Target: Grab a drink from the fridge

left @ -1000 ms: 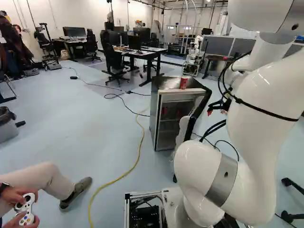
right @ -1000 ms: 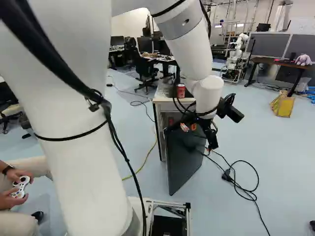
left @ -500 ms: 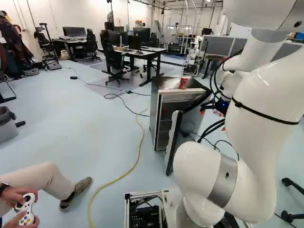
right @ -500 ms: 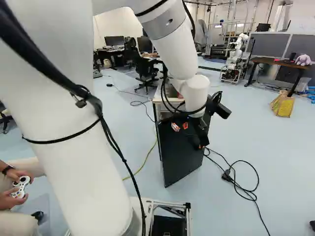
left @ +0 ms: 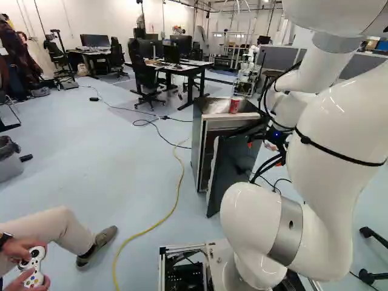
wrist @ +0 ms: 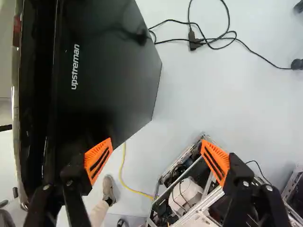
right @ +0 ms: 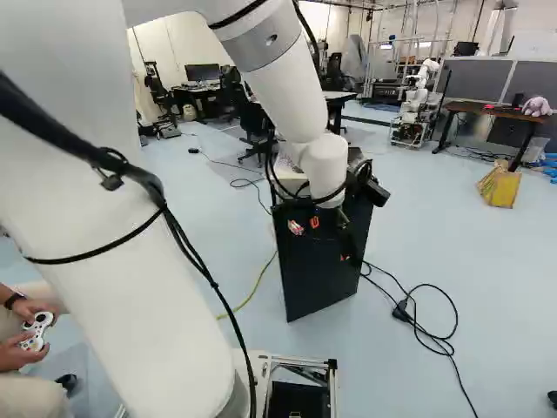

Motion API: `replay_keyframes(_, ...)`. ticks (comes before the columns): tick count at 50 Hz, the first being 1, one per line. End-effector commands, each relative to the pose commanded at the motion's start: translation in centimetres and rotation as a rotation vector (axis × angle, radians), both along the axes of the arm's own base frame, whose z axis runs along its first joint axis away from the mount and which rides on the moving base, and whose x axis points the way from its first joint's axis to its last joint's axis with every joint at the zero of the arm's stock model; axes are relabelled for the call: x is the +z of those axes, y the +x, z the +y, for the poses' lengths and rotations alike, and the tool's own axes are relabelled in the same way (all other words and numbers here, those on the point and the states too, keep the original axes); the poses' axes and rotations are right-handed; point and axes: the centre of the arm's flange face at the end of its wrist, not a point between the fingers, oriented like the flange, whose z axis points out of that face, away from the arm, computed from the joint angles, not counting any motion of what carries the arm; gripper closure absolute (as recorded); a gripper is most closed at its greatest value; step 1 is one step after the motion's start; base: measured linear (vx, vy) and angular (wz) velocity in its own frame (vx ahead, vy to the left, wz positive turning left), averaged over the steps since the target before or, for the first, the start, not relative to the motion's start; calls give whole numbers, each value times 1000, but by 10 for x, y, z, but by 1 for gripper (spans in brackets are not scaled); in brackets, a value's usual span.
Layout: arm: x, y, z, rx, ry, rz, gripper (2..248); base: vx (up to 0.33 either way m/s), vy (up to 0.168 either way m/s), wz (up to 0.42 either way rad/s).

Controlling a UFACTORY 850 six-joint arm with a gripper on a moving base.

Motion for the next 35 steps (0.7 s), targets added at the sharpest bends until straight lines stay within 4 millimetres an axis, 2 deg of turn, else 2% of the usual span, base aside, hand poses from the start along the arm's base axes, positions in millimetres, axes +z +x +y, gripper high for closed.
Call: replay_keyframes(35,-38,10,36,140,-165,-63,3,0,0,0)
